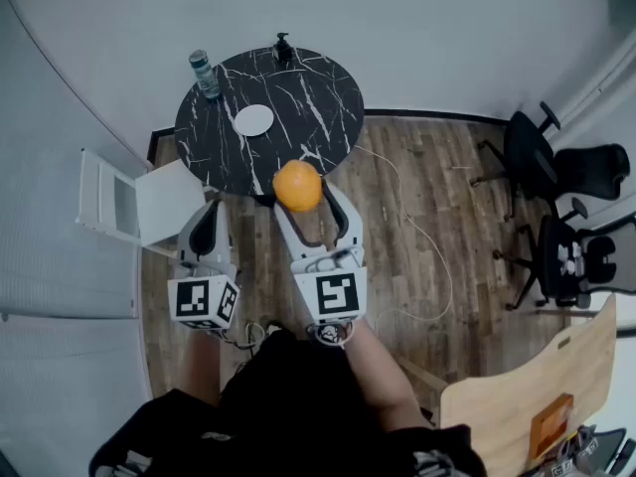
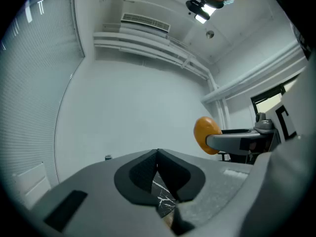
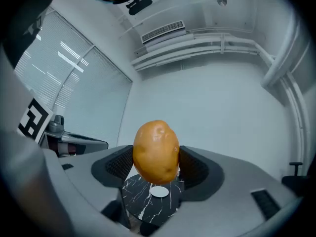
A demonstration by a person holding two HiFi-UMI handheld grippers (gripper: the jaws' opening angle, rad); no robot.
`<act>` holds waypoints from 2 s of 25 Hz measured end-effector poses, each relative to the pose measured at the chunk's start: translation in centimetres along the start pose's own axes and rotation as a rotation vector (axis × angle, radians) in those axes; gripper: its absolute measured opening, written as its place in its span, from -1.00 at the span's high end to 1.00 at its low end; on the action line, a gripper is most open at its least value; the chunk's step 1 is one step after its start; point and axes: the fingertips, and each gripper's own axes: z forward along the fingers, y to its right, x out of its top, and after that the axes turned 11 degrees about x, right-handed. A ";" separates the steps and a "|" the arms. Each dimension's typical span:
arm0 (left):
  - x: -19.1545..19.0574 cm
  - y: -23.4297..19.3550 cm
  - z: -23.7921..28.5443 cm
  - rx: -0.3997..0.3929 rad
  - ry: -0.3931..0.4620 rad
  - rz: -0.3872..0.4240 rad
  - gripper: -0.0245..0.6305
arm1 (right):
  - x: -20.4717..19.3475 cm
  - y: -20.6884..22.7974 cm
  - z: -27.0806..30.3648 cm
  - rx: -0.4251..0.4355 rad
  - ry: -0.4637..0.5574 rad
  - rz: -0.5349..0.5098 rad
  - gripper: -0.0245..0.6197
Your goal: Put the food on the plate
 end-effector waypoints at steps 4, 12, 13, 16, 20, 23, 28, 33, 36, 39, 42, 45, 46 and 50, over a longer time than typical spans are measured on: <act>-0.1 -0.3 -0.3 -0.005 -0.004 -0.002 0.93 | -0.1 -0.7 0.3 0.025 -0.007 0.023 0.03; -0.7 -1.8 -0.8 -0.013 -0.005 0.000 0.93 | -0.5 -2.1 1.3 0.039 -0.008 0.029 0.03; -0.7 -2.1 -0.9 -0.012 -0.005 -0.004 0.93 | -0.5 -2.3 1.4 0.038 -0.011 0.027 0.03; -0.7 -3.1 -1.2 -0.011 -0.002 -0.013 0.93 | -0.5 -3.0 1.5 0.036 -0.014 0.012 0.03; -0.8 -4.5 -1.5 -0.016 0.002 -0.021 0.93 | -0.5 -4.1 1.9 0.032 -0.019 -0.001 0.03; -1.3 -5.6 -1.6 -0.025 -0.002 -0.021 0.93 | -0.6 -4.7 2.5 0.023 -0.019 -0.001 0.03; -1.5 -7.9 -1.6 -0.039 -0.002 -0.017 0.93 | -0.7 -6.5 3.9 0.008 -0.016 0.006 0.03; -1.6 -9.9 -1.7 -0.052 -0.003 -0.025 0.93 | -0.3 -7.6 5.0 -0.009 -0.016 0.002 0.03; -2.0 -10.2 -2.0 -0.072 -0.013 -0.023 0.93 | 0.1 -7.8 5.1 -0.015 -0.014 -0.005 0.03; -2.1 -10.0 -1.6 -0.084 -0.014 -0.023 0.93 | -0.2 -7.1 5.1 -0.026 -0.031 -0.010 0.03; -2.7 -9.8 -0.8 -0.086 -0.025 -0.033 0.93 | -0.9 -6.5 5.4 -0.032 -0.031 -0.001 0.03; -3.6 -9.8 0.2 -0.081 -0.035 -0.040 0.93 | -1.8 -5.9 6.2 -0.025 -0.033 0.000 0.03; -3.8 -9.8 0.6 -0.079 -0.038 -0.041 0.93 | -2.1 -5.7 6.6 -0.022 -0.034 0.000 0.03; -4.4 -9.9 2.9 -0.074 -0.046 -0.038 0.93 | -2.7 -4.2 8.2 -0.015 -0.037 0.004 0.03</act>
